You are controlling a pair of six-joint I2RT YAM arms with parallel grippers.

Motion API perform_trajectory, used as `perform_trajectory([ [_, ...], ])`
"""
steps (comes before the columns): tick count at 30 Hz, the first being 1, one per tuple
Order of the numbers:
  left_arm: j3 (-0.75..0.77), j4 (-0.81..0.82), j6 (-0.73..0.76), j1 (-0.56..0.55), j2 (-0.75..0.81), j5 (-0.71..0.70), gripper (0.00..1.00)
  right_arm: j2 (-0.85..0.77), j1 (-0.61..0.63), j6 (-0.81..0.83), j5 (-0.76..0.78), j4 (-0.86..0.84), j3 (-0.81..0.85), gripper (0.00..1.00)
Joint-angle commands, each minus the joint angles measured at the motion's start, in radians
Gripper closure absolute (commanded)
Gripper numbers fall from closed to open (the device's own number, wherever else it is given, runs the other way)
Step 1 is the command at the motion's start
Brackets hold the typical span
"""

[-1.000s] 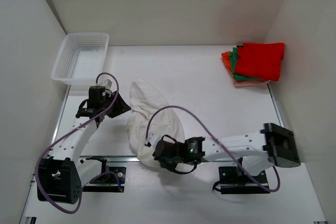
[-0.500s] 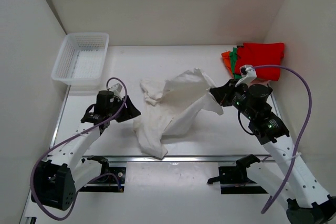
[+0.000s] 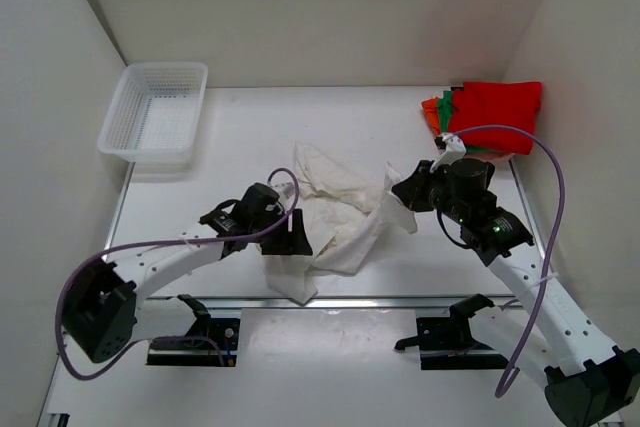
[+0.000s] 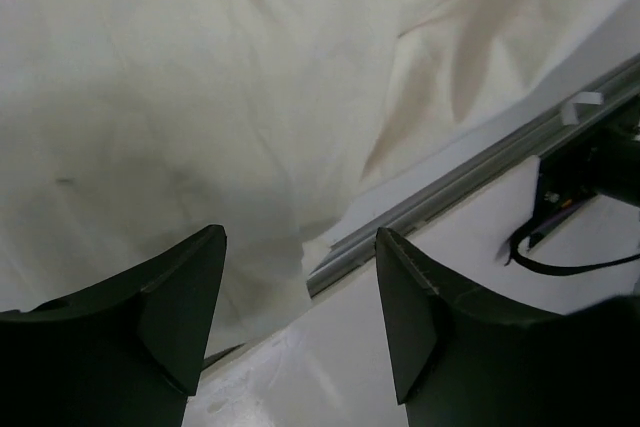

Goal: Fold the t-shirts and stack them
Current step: Flatten out the tshirt

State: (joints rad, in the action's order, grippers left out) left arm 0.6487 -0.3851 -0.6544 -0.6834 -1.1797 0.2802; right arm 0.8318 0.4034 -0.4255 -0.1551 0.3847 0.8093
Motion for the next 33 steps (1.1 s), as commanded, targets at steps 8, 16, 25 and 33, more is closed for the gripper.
perform_trajectory([
  [8,0.075,-0.200,0.076,-0.098,-0.224,-0.164,0.60,-0.026,-0.040,0.024,-0.023,-0.056,-0.018,1.00],
  [16,0.371,-0.498,0.217,0.158,-0.043,-0.194,1.00,-0.020,-0.322,0.151,-0.109,0.016,0.047,1.00],
  [25,0.906,-0.632,0.450,0.512,-0.383,-0.363,0.98,0.036,-0.437,0.217,-0.074,0.074,0.077,1.00],
  [33,0.762,-0.476,0.398,0.516,-0.376,-0.285,0.36,0.016,-0.434,0.218,-0.078,0.094,0.022,1.00],
])
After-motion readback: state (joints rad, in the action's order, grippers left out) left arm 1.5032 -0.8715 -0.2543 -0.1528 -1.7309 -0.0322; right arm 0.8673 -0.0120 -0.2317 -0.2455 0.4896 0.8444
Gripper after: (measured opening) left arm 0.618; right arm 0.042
